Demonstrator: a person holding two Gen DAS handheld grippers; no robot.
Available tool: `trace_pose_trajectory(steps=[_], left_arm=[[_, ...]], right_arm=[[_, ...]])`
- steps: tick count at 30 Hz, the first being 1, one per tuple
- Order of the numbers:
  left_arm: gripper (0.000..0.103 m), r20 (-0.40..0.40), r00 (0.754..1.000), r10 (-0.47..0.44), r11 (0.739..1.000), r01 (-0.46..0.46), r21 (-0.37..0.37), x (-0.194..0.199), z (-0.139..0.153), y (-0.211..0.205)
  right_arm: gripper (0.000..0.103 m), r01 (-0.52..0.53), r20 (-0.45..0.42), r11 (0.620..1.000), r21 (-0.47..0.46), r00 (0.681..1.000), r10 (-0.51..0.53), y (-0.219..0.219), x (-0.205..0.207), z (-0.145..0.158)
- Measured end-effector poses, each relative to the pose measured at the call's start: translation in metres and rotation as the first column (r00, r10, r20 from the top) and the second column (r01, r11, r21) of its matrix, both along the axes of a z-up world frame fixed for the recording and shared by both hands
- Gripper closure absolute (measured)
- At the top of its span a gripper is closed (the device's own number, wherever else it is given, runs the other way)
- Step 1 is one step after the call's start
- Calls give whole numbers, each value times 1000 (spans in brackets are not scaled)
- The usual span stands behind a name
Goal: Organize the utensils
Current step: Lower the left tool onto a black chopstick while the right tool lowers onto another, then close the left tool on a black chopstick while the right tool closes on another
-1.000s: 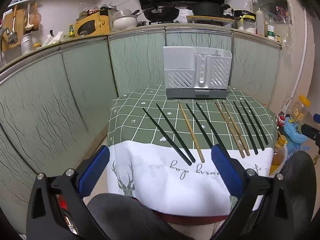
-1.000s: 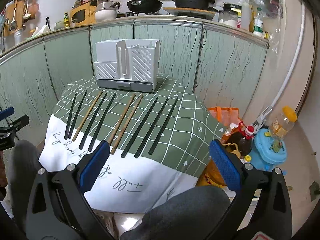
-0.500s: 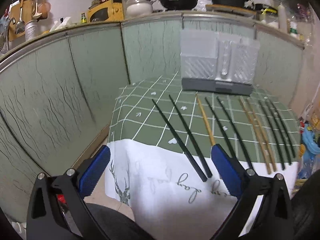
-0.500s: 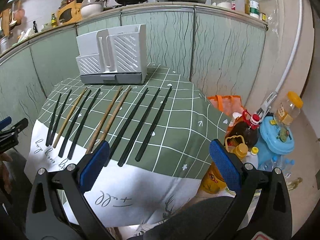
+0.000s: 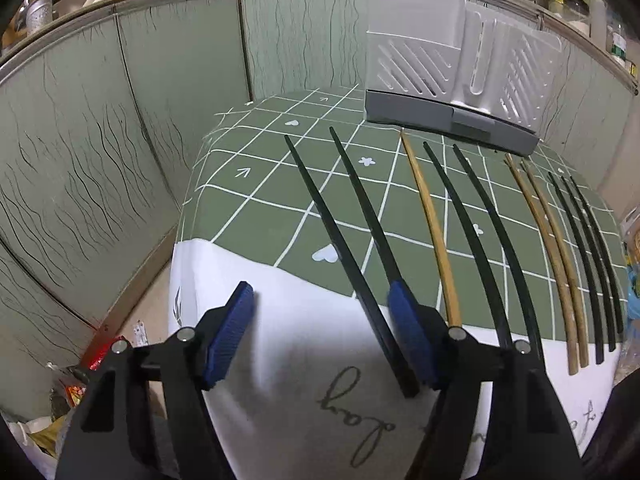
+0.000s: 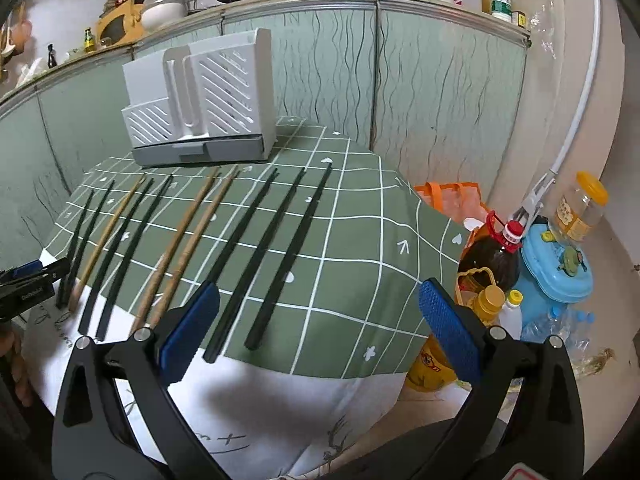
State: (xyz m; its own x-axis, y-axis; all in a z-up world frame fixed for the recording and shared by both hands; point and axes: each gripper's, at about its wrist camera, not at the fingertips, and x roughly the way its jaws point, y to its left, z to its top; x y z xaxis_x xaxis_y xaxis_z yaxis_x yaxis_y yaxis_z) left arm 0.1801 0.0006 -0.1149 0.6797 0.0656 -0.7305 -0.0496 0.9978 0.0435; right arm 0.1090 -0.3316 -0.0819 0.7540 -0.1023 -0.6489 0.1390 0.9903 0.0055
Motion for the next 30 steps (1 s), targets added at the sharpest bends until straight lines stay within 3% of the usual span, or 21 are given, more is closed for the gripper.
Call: trace_pose_trajectory(steps=[11, 15, 17, 28, 30], left_arm=[[64, 12, 1000, -15, 998, 14, 64, 6, -5, -10], [81, 18, 999, -42, 996, 40, 82, 5, -5, -18], [84, 22, 999, -49, 995, 47, 86, 5, -5, -20], [90, 49, 998, -40, 997, 37, 68, 6, -6, -15], [92, 50, 998, -37, 997, 34, 62, 5, -6, -14]], right_arm=[[8, 13, -28, 1000, -19, 1000, -14, 3, 13, -10], [21, 11, -48, 999, -31, 999, -12, 6, 21, -13], [27, 8, -64, 999, -40, 998, -10, 8, 27, -16], [71, -34, -116, 998, -49, 993, 28, 22, 44, -33], [73, -33, -112, 998, -62, 993, 26, 25, 44, -34]])
